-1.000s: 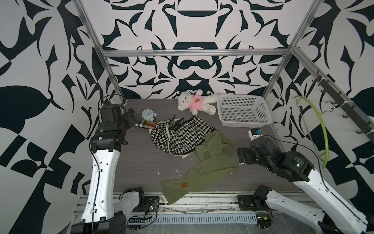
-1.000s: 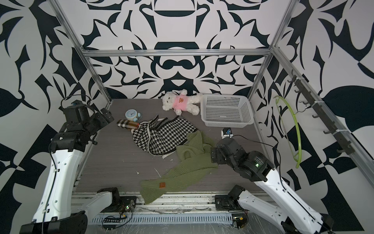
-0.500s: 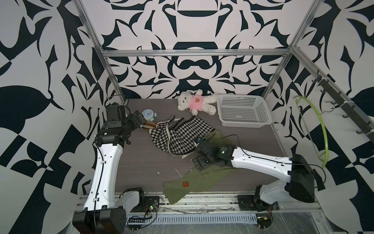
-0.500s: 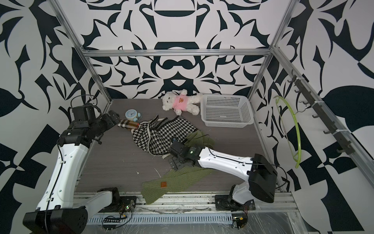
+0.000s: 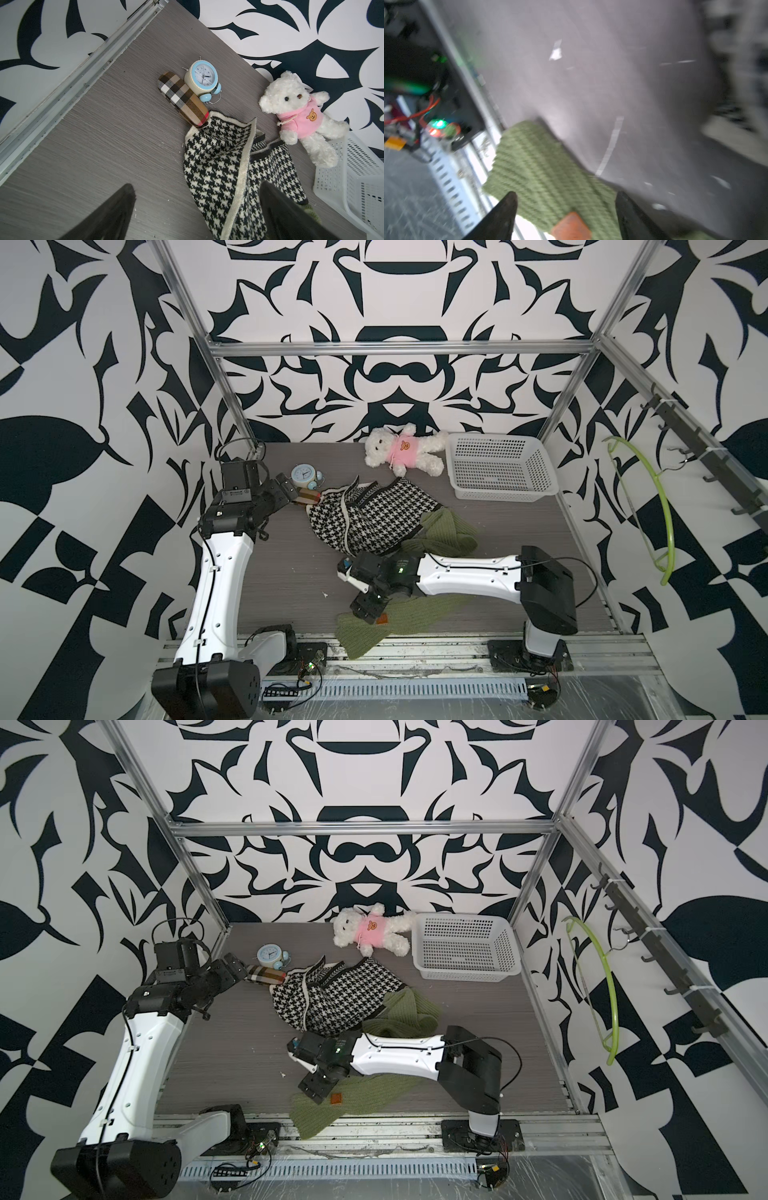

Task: Roll up the scarf and place it into the basket
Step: Flatten out the scarf at the center of the board.

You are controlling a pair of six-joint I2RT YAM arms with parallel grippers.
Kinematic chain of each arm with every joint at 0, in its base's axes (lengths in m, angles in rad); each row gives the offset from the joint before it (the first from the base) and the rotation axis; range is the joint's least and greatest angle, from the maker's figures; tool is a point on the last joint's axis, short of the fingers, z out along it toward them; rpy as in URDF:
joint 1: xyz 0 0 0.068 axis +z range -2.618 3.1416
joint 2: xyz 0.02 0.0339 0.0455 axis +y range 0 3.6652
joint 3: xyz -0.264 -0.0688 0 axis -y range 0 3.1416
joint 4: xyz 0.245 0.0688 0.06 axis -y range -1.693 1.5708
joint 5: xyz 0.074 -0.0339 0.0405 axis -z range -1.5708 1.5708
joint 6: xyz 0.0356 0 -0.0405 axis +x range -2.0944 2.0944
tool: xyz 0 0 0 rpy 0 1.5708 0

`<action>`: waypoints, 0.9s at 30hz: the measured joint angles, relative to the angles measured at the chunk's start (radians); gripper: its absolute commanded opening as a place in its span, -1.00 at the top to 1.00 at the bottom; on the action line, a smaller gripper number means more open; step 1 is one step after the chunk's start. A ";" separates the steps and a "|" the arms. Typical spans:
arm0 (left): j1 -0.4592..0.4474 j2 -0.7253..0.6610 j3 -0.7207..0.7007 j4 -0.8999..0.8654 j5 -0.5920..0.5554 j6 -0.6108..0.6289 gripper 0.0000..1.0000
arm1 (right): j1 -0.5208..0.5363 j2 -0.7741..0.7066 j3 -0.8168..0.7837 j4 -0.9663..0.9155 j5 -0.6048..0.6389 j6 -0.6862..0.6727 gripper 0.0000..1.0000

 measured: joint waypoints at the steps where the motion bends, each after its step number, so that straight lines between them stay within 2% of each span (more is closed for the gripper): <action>1: 0.002 0.003 0.000 0.000 0.000 0.000 -0.98 | 0.014 0.010 0.008 -0.005 -0.011 -0.006 -0.55; 5: 0.003 0.011 0.000 0.000 0.003 0.000 -0.98 | 0.056 0.027 0.014 -0.036 -0.050 -0.030 -0.53; 6: 0.003 0.011 0.000 0.000 0.004 0.000 -0.98 | 0.058 0.029 0.014 -0.043 -0.056 -0.034 -0.47; 10: 0.003 0.011 0.000 0.000 0.005 0.000 -0.99 | 0.056 0.063 0.032 -0.068 -0.041 -0.058 0.01; 13: 0.003 0.011 0.000 0.000 0.008 0.000 -0.98 | 0.056 0.125 0.071 -0.080 0.003 -0.066 0.17; 17: 0.003 0.012 0.000 0.000 0.013 -0.001 -0.98 | 0.054 0.188 0.103 -0.100 0.066 -0.088 0.85; 22: 0.003 0.011 0.000 0.000 0.040 -0.005 -0.98 | 0.054 0.129 0.099 -0.126 0.119 -0.089 0.86; 27: -0.014 -0.006 -0.058 0.027 0.137 -0.018 -0.98 | 0.054 -0.097 0.081 -0.166 0.136 -0.084 0.82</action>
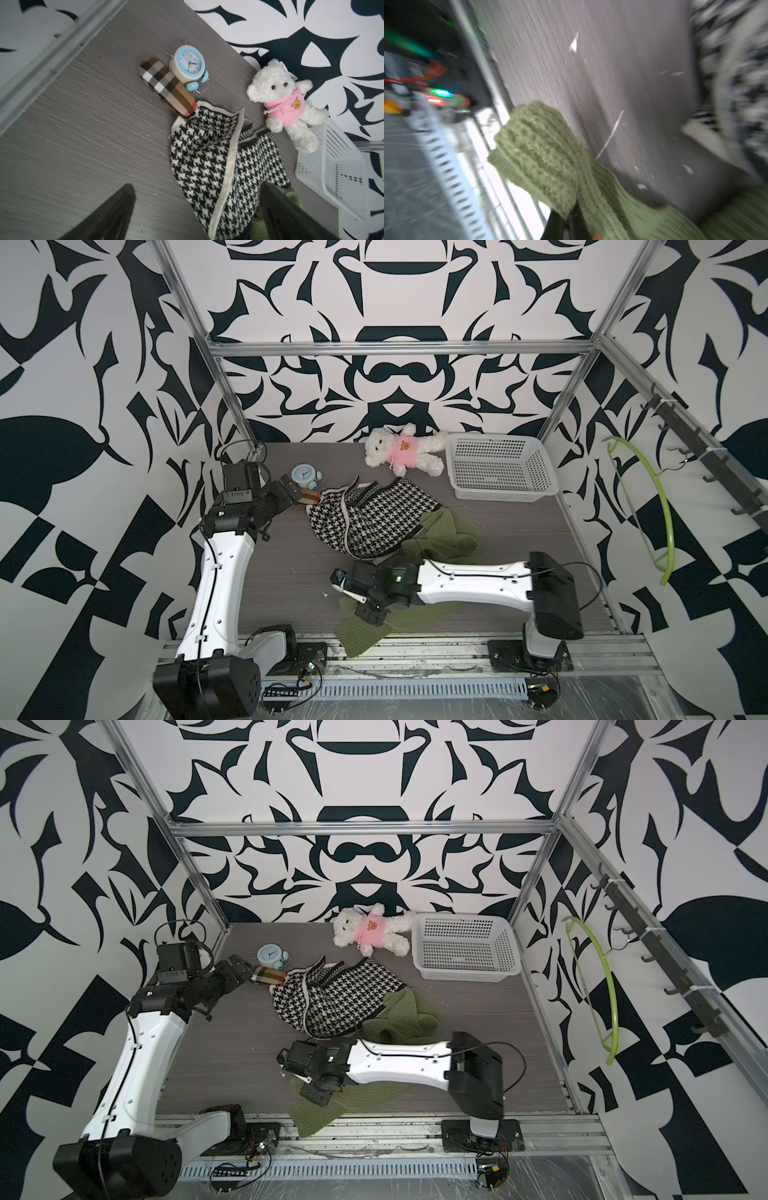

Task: Roll up the scarf and place it into the basket
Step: Flatten out the scarf at the center of the board.

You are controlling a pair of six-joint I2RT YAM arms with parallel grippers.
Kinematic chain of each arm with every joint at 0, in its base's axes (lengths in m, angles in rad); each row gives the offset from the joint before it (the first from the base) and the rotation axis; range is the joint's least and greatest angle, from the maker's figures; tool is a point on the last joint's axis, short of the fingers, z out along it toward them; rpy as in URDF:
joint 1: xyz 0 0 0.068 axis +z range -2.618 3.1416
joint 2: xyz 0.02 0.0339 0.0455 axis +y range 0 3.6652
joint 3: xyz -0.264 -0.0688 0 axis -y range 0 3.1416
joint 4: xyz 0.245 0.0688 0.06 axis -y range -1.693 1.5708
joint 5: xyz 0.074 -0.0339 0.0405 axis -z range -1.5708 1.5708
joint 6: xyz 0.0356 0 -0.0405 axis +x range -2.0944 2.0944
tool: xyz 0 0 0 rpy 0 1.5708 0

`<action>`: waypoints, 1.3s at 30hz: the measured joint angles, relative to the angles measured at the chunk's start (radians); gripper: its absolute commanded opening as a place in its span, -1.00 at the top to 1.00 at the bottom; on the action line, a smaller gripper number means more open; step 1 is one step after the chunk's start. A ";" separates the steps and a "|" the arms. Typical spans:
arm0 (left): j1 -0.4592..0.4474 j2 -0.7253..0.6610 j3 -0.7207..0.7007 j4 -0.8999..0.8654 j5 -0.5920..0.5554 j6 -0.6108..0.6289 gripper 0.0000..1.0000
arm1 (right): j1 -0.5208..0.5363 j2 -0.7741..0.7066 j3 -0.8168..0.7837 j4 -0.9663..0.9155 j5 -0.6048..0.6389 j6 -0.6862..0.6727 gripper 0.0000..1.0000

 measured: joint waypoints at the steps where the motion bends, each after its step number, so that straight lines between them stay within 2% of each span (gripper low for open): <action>1: -0.023 -0.005 -0.026 0.004 0.011 -0.008 -0.98 | 0.000 -0.050 -0.005 -0.003 0.002 0.002 0.83; 3: -0.098 -0.013 -0.084 0.018 0.024 -0.029 -0.98 | -0.008 -0.135 -0.024 -0.010 0.012 0.010 0.85; 5: -0.217 -0.014 -0.136 0.028 0.021 -0.061 -0.98 | -0.018 -0.198 -0.054 -0.025 0.033 0.027 0.86; 8: -0.441 -0.015 -0.210 0.048 0.008 -0.138 -0.98 | -0.081 -0.269 -0.107 -0.104 0.123 0.080 0.86; 10: -0.578 -0.023 -0.273 0.076 0.003 -0.214 -0.98 | -0.167 -0.322 -0.135 -0.186 0.201 0.122 0.84; 16: -0.815 -0.080 -0.433 0.098 -0.028 -0.426 -0.98 | -0.435 -0.596 -0.137 -0.408 0.417 0.195 0.79; 21: -0.974 -0.090 -0.472 0.197 -0.003 -0.574 -0.98 | -0.525 -0.710 -0.058 -0.521 0.528 0.197 0.76; 25: -1.031 0.010 -0.479 0.266 0.040 -0.646 -0.98 | -0.579 -0.721 -0.037 -0.564 0.600 0.184 0.75; 33: -1.033 0.221 -0.511 0.312 0.100 -0.678 -0.98 | -0.720 -0.668 0.010 -0.585 0.698 0.121 0.75; 39: -1.010 0.267 -0.495 0.340 0.127 -0.671 -0.98 | -0.779 -0.678 0.091 -0.582 0.742 0.061 0.75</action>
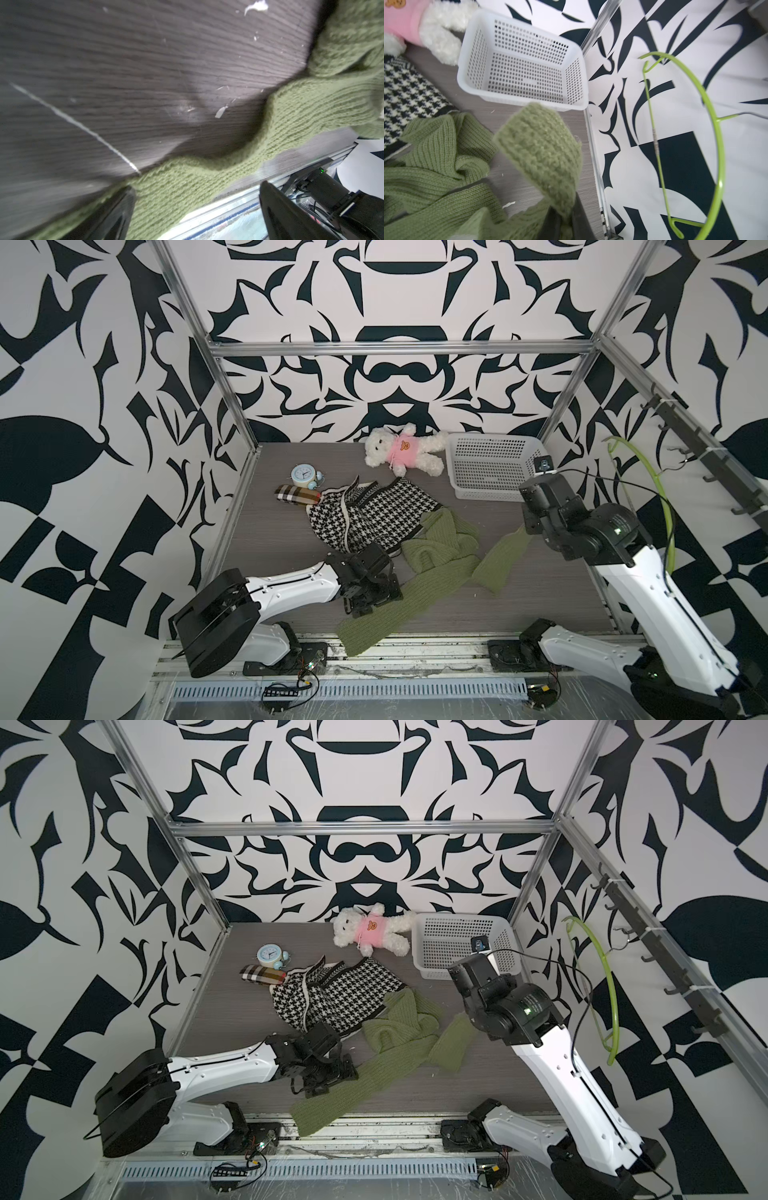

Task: Roll up the scarf and place it into the basket
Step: Flatten out the scarf at the center of the board.

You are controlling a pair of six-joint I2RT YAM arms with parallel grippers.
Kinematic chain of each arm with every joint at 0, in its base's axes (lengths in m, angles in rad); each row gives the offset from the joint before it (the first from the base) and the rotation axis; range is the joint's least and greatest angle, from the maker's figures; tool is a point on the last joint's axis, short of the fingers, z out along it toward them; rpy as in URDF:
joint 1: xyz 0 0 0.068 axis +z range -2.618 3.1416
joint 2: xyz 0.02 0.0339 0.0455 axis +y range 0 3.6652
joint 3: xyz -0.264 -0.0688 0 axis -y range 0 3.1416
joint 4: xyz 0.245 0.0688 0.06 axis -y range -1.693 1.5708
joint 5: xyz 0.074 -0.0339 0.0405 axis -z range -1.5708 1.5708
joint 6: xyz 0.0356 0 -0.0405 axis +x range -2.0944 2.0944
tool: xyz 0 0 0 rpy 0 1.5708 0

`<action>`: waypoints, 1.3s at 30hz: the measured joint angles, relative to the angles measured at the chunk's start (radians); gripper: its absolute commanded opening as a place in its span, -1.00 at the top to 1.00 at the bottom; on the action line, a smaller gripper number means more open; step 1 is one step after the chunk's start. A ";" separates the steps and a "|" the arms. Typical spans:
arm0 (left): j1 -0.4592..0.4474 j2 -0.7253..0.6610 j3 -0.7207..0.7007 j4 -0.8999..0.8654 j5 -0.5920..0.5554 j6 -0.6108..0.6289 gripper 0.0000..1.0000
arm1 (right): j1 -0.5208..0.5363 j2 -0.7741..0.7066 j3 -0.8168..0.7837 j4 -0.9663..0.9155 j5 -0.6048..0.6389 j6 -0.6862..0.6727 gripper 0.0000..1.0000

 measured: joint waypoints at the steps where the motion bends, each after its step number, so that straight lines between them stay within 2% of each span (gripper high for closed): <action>1: 0.014 0.010 0.006 0.000 0.011 0.003 -0.98 | 0.000 -0.003 0.008 0.005 -0.002 -0.012 0.75; 5: 0.124 0.038 0.035 0.000 0.038 0.058 -0.98 | -0.001 -0.011 0.010 0.035 -0.064 -0.057 0.75; 8: 0.234 0.087 0.105 -0.046 -0.021 0.143 -0.98 | -0.002 -0.010 -0.006 0.068 -0.155 -0.077 0.75; 12: 0.348 0.184 0.232 -0.126 -0.144 0.270 -0.98 | -0.003 -0.018 -0.089 0.128 -0.360 -0.081 0.73; 15: 0.408 0.207 0.293 -0.170 -0.186 0.340 -0.98 | -0.003 -0.039 -0.180 0.174 -0.560 -0.080 0.71; 19: 0.456 0.184 0.330 -0.209 -0.198 0.407 -0.98 | 0.021 -0.099 -0.349 0.247 -0.822 -0.055 0.70; 22: 0.463 0.168 0.359 -0.248 -0.162 0.459 -0.98 | 0.111 -0.140 -0.472 0.297 -0.909 -0.006 0.71; 26: 0.451 0.148 0.374 -0.286 -0.083 0.504 -0.98 | 0.233 -0.158 -0.522 0.325 -0.947 0.047 0.73; 32: 0.425 0.044 0.239 -0.296 0.007 0.480 -0.98 | 0.254 -0.169 -0.487 0.326 -0.910 0.084 0.79; 35: 0.424 0.034 0.158 -0.274 0.047 0.457 -0.98 | 0.254 -0.158 -0.417 0.272 -0.829 0.108 0.80; 39: 0.422 0.090 0.107 -0.227 0.109 0.422 -0.98 | 0.254 -0.120 -0.229 0.132 -0.607 0.156 0.81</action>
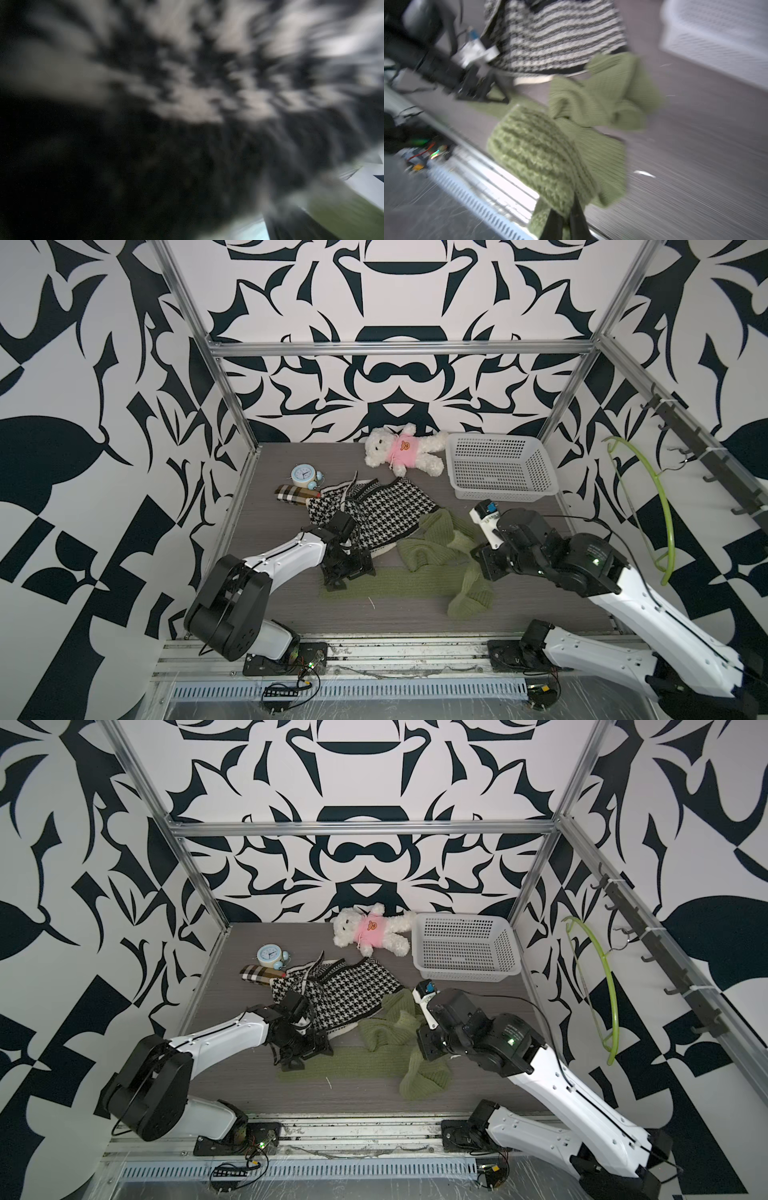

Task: Roll up the scarf and place it into the basket
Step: Flatten out the scarf at the center of the board.

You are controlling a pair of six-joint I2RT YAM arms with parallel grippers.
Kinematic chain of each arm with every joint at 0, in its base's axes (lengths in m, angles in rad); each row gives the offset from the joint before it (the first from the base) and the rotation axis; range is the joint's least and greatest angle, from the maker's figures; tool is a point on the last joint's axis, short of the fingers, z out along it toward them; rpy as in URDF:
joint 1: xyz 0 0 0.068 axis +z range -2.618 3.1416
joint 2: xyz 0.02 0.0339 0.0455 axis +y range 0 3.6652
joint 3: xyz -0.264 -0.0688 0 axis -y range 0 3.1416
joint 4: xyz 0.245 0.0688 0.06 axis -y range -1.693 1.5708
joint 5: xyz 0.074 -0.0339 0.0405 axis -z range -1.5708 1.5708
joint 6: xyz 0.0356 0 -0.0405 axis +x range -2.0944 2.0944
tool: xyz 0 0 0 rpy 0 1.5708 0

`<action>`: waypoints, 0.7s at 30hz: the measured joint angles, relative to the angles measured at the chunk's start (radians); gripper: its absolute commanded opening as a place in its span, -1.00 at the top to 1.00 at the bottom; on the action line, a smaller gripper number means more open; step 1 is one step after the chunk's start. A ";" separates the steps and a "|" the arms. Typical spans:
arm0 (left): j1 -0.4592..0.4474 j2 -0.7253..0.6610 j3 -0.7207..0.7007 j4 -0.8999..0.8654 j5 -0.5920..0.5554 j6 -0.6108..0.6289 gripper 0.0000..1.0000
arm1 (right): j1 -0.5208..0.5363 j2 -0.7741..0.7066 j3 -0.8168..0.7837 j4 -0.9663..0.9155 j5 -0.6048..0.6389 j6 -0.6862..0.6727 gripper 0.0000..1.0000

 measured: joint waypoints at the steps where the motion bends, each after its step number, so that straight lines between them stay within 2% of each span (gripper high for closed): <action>1: 0.002 0.003 -0.006 0.018 0.016 -0.014 -0.98 | 0.000 0.014 0.070 -0.050 0.076 0.017 0.82; 7: 0.003 0.026 -0.027 0.095 0.087 -0.079 -0.98 | -0.003 0.064 0.435 -0.235 0.481 0.052 0.81; 10: 0.008 0.027 -0.029 0.100 0.091 -0.097 -0.98 | -0.004 0.053 0.513 -0.208 0.593 -0.005 0.80; 15: 0.021 -0.035 -0.052 0.105 0.028 -0.108 -0.98 | -0.005 0.018 0.517 -0.060 0.608 -0.171 0.73; 18: 0.033 -0.076 -0.062 0.086 -0.065 -0.082 -0.98 | -0.005 0.061 0.518 0.002 0.586 -0.232 0.73; 21: 0.037 -0.089 -0.062 0.067 -0.100 -0.040 -0.98 | -0.005 0.136 0.501 0.042 0.564 -0.260 0.74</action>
